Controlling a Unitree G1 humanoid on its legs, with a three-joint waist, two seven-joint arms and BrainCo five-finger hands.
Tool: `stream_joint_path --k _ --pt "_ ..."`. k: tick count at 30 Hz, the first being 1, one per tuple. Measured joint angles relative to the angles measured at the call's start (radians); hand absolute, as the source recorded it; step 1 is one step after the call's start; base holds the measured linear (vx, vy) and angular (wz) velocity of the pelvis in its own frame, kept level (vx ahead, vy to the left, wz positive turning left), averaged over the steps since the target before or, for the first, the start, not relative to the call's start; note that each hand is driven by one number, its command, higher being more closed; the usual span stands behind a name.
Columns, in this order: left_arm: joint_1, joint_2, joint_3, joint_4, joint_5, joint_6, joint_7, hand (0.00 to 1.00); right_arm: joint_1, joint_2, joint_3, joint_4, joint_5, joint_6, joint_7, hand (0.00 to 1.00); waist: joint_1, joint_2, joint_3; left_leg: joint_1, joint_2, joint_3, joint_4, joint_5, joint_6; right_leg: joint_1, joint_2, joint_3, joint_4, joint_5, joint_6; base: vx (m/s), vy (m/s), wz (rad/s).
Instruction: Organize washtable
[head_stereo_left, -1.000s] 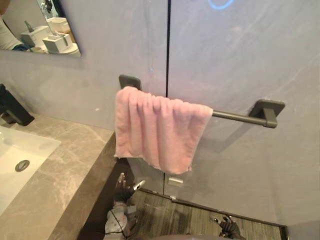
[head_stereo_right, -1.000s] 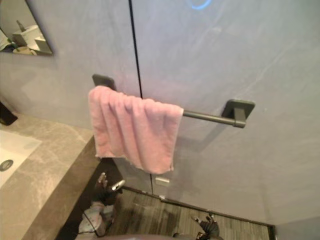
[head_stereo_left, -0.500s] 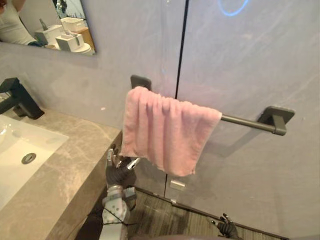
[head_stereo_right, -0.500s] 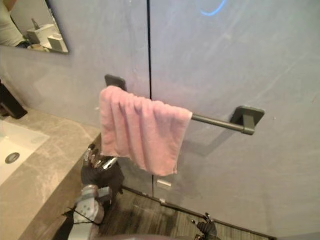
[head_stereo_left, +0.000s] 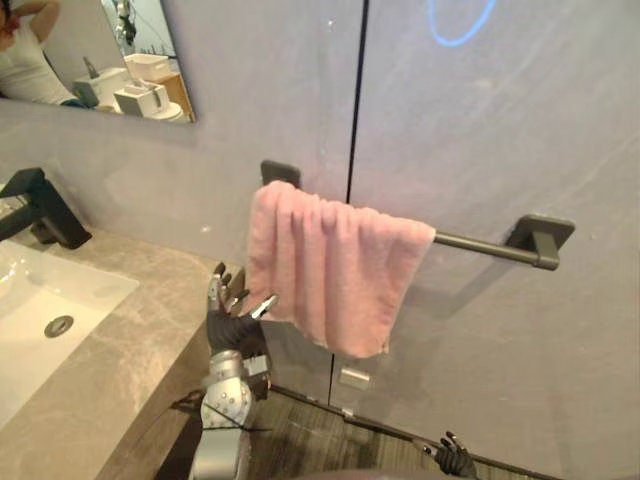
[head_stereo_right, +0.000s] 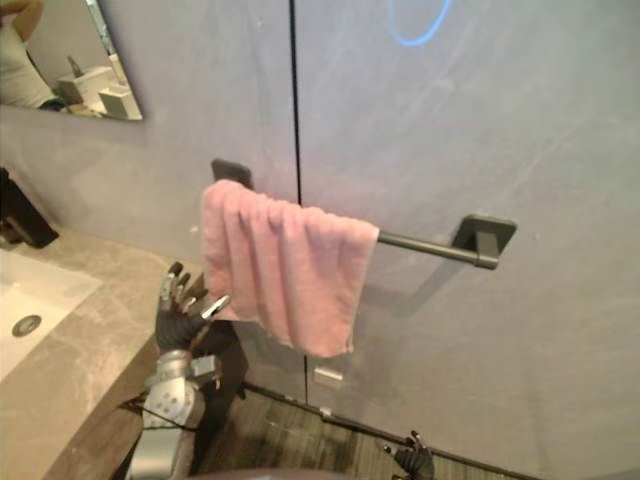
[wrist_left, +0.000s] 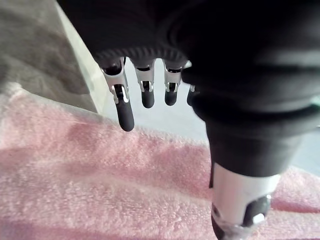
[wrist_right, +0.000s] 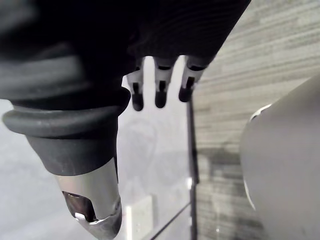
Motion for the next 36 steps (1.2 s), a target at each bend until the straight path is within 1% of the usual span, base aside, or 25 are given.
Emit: stream_joint_path --k 4,7,8,11,15,18,21,24,25,26,27,31,36 --pt "-0.036 0.026 0.025 0.074 0.000 0.005 -0.001 0.00 -0.017 -0.007 -0.005 0.030 -0.001 0.014 0.003 0.00 -0.005 0.004 -0.001 0.016 0.001 0.002 -0.036 0.018 -0.001 0.025 0.013 0.003 -0.072 0.037 -0.002 0.03 0.000 -0.05" --pt "-0.050 0.059 0.043 0.110 0.000 0.012 -0.001 0.00 -0.030 -0.013 -0.008 0.035 -0.003 0.021 0.005 0.00 -0.016 0.003 -0.002 0.018 0.001 0.008 -0.049 0.021 0.000 0.036 0.021 0.012 -0.111 0.058 -0.003 0.01 0.002 -0.08" --pt "-0.050 0.071 0.050 0.116 0.000 0.012 -0.002 0.00 -0.034 -0.015 -0.011 0.036 -0.006 0.022 0.005 0.00 -0.025 0.003 -0.002 0.019 0.000 0.009 -0.054 0.023 0.000 0.037 0.022 0.014 -0.125 0.066 -0.003 0.04 0.013 -0.08" --pt "-0.061 0.089 0.076 0.155 0.000 0.021 -0.019 0.00 -0.038 -0.016 -0.021 0.038 -0.021 0.028 0.006 0.00 -0.026 0.005 0.000 0.032 -0.002 0.026 -0.063 0.024 0.001 0.051 0.026 0.029 -0.160 0.087 -0.003 0.02 0.016 -0.14" --pt "-0.091 0.116 0.077 0.207 0.000 0.032 -0.027 0.00 -0.040 -0.017 -0.028 0.038 -0.033 0.030 0.014 0.00 -0.028 0.003 0.001 0.033 -0.006 0.029 -0.068 0.025 0.003 0.058 0.028 0.034 -0.182 0.102 -0.002 -0.02 0.005 -0.05" --pt "-0.093 0.143 0.078 0.236 0.000 0.044 -0.046 0.00 -0.045 -0.020 -0.028 0.038 -0.036 0.031 0.023 0.00 -0.036 0.002 0.003 0.033 -0.014 0.032 -0.071 0.026 0.005 0.062 0.032 0.041 -0.203 0.115 -0.001 -0.04 0.002 -0.05" --pt "-0.094 0.172 0.077 0.278 0.000 0.048 -0.076 0.00 -0.061 -0.040 -0.028 0.038 -0.038 0.033 0.025 0.00 -0.052 0.003 0.009 0.034 -0.020 0.033 -0.086 0.034 0.011 0.061 0.031 0.047 -0.217 0.126 0.001 -0.02 0.004 -0.03" --pt "-0.119 0.189 0.074 0.308 -0.001 0.048 -0.110 0.00 -0.064 -0.053 -0.028 0.038 -0.040 0.034 0.026 0.00 -0.052 -0.003 0.019 0.034 -0.022 0.034 -0.087 0.034 0.011 0.061 0.031 0.050 -0.226 0.133 0.000 -0.04 0.002 -0.04" --pt "-0.121 0.194 0.072 0.309 -0.001 0.048 -0.110 0.00 -0.064 -0.055 -0.028 0.038 -0.040 0.034 0.026 0.00 -0.053 -0.005 0.019 0.033 -0.022 0.034 -0.087 0.034 0.011 0.061 0.031 0.051 -0.234 0.138 0.000 -0.04 -0.004 -0.04" --pt "-0.130 0.203 0.069 0.316 0.000 0.048 -0.114 1.00 -0.064 -0.059 -0.028 0.038 -0.040 0.034 0.026 0.00 -0.053 -0.005 0.020 0.033 -0.022 0.035 -0.088 0.034 0.011 0.061 0.032 0.053 -0.239 0.140 0.001 -0.02 -0.007 -0.03" --pt "-0.145 0.211 0.067 0.336 0.000 0.048 -0.129 1.00 -0.064 -0.064 -0.028 0.038 -0.041 0.034 0.026 0.00 -0.054 -0.003 0.022 0.034 -0.023 0.035 -0.089 0.034 0.011 0.061 0.032 0.053 -0.239 0.140 0.001 0.00 0.000 0.00" --pt "-0.163 0.226 0.062 0.346 0.000 0.048 -0.133 1.00 -0.075 -0.080 -0.028 0.038 -0.043 0.034 0.026 0.00 -0.057 0.002 0.032 0.034 -0.024 0.032 -0.090 0.034 0.011 0.061 0.033 0.054 -0.240 0.141 0.000 0.00 0.000 0.00" --pt "-0.173 0.242 0.059 0.377 -0.001 0.048 -0.138 1.00 -0.101 -0.082 -0.026 -0.004 -0.040 0.034 0.025 0.00 -0.079 -0.002 0.043 0.034 -0.024 0.031 -0.090 0.034 0.011 0.061 0.034 0.057 -0.240 0.141 -0.001 -0.01 -0.002 -0.01"
